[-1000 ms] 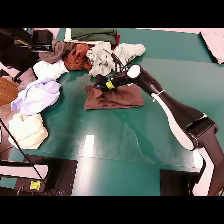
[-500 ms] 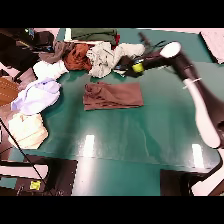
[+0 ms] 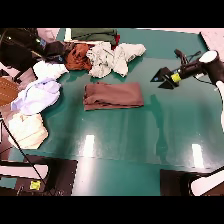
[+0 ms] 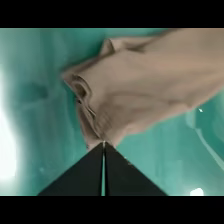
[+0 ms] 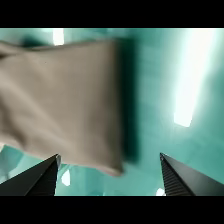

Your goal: Fold the shirts.

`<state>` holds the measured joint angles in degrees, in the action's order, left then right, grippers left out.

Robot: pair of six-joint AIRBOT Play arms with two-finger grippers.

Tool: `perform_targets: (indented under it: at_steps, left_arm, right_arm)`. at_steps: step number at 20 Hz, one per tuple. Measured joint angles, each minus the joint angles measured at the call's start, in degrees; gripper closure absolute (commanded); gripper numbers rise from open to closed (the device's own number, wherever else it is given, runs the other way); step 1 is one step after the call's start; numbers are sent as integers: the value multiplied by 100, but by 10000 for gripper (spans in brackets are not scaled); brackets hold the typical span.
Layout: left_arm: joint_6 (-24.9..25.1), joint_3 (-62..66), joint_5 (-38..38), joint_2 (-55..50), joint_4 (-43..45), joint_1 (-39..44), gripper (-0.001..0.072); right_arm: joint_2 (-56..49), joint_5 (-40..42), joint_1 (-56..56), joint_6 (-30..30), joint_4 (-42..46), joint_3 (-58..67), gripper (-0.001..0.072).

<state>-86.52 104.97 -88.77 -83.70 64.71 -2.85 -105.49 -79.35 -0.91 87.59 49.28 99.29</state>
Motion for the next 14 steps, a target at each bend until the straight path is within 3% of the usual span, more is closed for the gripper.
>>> perform_targets:
  at_steps: [6,14]
  left_arm:
    - [85,-328,122,-2,-291,-2,684]
    - [133,-380,173,0,-369,-2,684]
  right_arm:
    - [-328,636,-144,-470,-726,-581,1]
    - [-1344,632,-955,-404,-1244,435,6]
